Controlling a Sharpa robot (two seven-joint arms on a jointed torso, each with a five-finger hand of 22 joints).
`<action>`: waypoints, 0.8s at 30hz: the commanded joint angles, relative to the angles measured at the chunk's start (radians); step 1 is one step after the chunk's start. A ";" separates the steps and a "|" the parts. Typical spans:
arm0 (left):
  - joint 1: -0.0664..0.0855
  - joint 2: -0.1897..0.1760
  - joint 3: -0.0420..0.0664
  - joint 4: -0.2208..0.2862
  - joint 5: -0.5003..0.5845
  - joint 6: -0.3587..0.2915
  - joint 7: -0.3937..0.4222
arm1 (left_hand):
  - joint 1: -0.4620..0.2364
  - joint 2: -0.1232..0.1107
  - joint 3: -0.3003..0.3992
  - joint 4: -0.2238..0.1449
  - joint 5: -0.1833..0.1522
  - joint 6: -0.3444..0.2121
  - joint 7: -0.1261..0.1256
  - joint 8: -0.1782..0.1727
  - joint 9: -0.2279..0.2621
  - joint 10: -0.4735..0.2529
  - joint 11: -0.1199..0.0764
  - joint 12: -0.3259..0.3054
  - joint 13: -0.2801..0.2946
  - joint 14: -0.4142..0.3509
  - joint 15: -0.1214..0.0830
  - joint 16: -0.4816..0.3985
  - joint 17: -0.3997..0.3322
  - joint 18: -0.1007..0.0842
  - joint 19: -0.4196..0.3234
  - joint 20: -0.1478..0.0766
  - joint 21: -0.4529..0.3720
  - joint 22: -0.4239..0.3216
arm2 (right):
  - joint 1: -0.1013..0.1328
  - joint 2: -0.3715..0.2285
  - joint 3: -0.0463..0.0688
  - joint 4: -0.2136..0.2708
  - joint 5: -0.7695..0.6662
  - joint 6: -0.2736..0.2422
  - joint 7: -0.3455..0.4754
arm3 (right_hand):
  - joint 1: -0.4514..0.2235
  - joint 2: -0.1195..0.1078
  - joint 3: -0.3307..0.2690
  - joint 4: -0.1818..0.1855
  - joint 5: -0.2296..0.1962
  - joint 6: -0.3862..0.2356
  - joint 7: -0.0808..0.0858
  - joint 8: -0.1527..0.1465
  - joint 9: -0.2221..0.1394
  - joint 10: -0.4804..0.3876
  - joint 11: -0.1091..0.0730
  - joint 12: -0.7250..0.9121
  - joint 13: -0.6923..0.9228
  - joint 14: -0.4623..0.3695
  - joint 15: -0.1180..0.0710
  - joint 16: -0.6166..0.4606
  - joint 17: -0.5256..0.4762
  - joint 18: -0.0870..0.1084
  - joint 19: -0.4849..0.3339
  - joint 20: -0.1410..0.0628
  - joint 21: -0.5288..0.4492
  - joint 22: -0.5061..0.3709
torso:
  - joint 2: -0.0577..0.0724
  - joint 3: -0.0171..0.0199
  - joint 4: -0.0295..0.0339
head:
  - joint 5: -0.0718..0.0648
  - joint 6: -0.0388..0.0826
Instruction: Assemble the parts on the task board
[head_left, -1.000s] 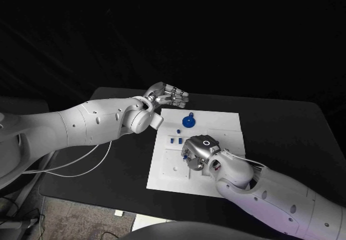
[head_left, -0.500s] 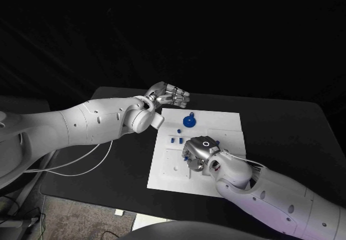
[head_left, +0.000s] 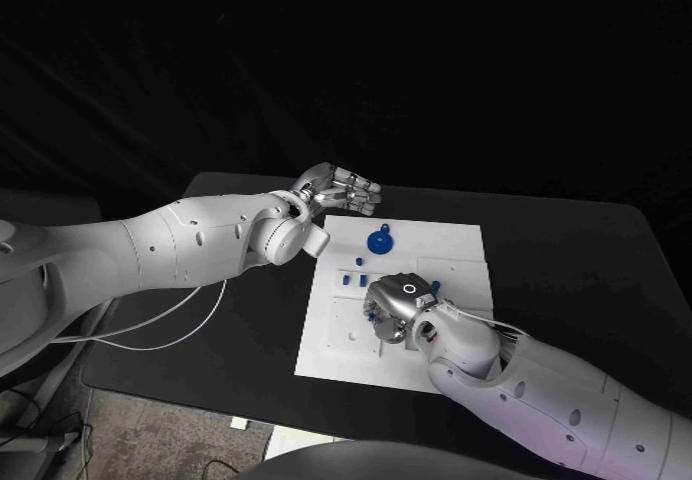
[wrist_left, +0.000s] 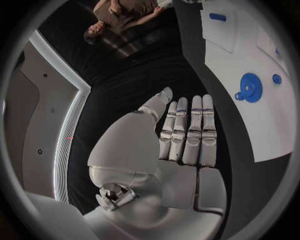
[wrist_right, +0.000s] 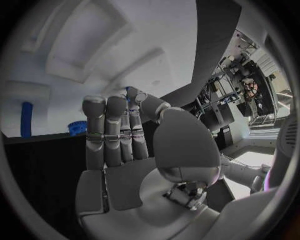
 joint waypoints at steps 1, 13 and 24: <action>0.001 0.002 0.001 0.001 0.004 0.017 0.002 | 0.001 0.007 -0.003 -0.003 0.004 -0.010 0.000 -0.003 0.001 -0.002 -0.001 -0.003 -0.001 0.002 0.000 -0.004 -0.001 0.001 -0.001 0.003 0.005 -0.001 | -0.003 0.003 -0.005 -0.002 -0.018 0.016 0.003 | -0.001 0.008 -0.002 -0.002 0.003 0.003 0.003 0.006 0.002 0.009 -0.001 0.004 -0.001 0.000 -0.007 -0.007 0.001 0.019 0.000 -0.004 -0.003 0.064 | 0.000 -0.0001 -0.0006 | 0.002 -0.002; 0.002 0.002 0.001 0.003 0.002 0.019 -0.001 | 0.002 0.007 -0.004 -0.001 0.004 -0.010 0.000 -0.003 0.001 -0.003 -0.001 -0.003 -0.001 0.000 0.000 -0.005 -0.001 0.000 -0.002 0.003 0.006 -0.002 | -0.004 0.011 -0.016 -0.017 -0.013 0.027 -0.022 | -0.002 0.011 -0.002 -0.003 0.003 -0.003 0.005 0.006 0.000 0.002 0.001 0.003 -0.001 -0.003 -0.005 -0.012 0.000 0.021 -0.004 -0.003 -0.026 0.060 | -0.001 -0.0004 -0.0019 | 0.002 -0.004; 0.002 0.000 0.001 0.003 0.001 0.019 -0.005 | 0.003 0.006 -0.005 0.000 0.004 -0.011 0.001 -0.003 0.001 -0.004 0.000 -0.003 -0.001 -0.002 0.001 -0.005 -0.001 0.000 -0.003 0.003 0.006 -0.004 | -0.003 -0.008 -0.022 -0.007 0.018 -0.027 -0.012 | -0.016 -0.065 -0.137 0.020 0.038 -0.169 0.027 0.004 -0.015 -0.204 0.058 0.002 -0.005 -0.009 0.036 -0.028 -0.031 0.057 -0.013 0.038 -0.195 0.001 | -0.002 -0.0007 -0.0017 | 0.001 -0.004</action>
